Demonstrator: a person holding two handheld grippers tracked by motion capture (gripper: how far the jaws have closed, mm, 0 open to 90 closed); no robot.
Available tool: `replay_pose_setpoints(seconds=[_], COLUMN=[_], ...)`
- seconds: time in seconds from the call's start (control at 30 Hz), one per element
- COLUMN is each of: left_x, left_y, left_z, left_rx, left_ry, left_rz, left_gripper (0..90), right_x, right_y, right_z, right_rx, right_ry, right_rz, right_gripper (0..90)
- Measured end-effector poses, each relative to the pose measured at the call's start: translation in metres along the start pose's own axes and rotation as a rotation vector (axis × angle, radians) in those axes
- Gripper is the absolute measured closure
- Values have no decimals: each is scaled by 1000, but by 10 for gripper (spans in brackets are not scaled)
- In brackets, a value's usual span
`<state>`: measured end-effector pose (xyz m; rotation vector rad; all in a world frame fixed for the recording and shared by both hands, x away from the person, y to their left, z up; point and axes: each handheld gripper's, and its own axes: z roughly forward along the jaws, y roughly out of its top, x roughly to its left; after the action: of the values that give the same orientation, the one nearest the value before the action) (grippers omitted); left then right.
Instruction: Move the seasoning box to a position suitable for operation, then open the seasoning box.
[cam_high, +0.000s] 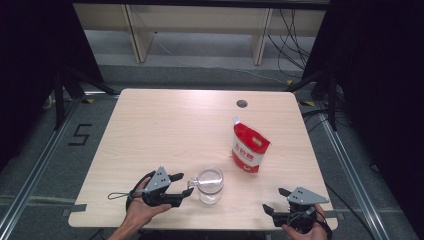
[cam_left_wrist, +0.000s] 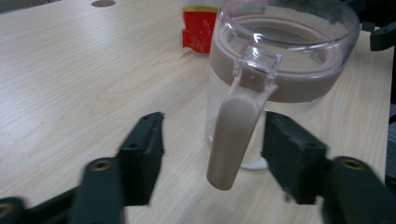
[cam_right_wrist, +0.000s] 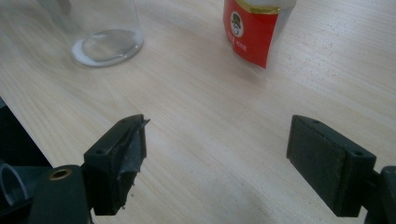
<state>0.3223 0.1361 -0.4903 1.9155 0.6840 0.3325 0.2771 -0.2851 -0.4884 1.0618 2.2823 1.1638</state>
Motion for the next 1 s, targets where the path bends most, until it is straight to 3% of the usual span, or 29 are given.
replay_pose_setpoints(seconds=[0.07, 0.1, 0.2, 0.37, 0.5, 0.57, 0.63, 0.67, 0.77, 0.87, 1.0], left_x=[-1, -1, -3, -6, -11, -16, -19, -19, -23, -24, -23], left_y=[1, 1, -1, 0, 6, 10, 14, 14, 20, 22, 25], left_z=[-5, -8, -12, -21, -24, -25, -27, -27, -29, -31, -34], left_rx=[8, 11, -3, -12, -5, -6, -19, -19, -34, -62, -99], left_ry=[-11, -20, -61, -67, -66, -73, -85, -85, -86, -51, -3], left_rz=[4, 8, -80, -114, -116, -110, -96, -96, -15, -34, 16], left_gripper=[301, 287, 236, 172, 166, 162, 162, 174, 401, 559, 799], right_x=[0, -1, 0, 0, 0, 3, 3, 1, -1, 0, -1], right_y=[0, 0, -1, 0, 0, 0, 0, 1, 2, 2, 2], right_z=[1, 0, -1, 1, 1, -1, 0, 2, 4, 3, 4], right_rx=[3, 3, 16, 8, 8, 29, 34, 15, 2, 2, 13], right_ry=[22, 9, 9, 0, 0, 2, 13, 11, 16, 5, 6], right_rz=[13, 0, 25, 10, 12, 55, 52, 26, 0, -4, 10], right_gripper=[208, 208, 208, 208, 208, 208, 208, 208, 208, 210, 208])
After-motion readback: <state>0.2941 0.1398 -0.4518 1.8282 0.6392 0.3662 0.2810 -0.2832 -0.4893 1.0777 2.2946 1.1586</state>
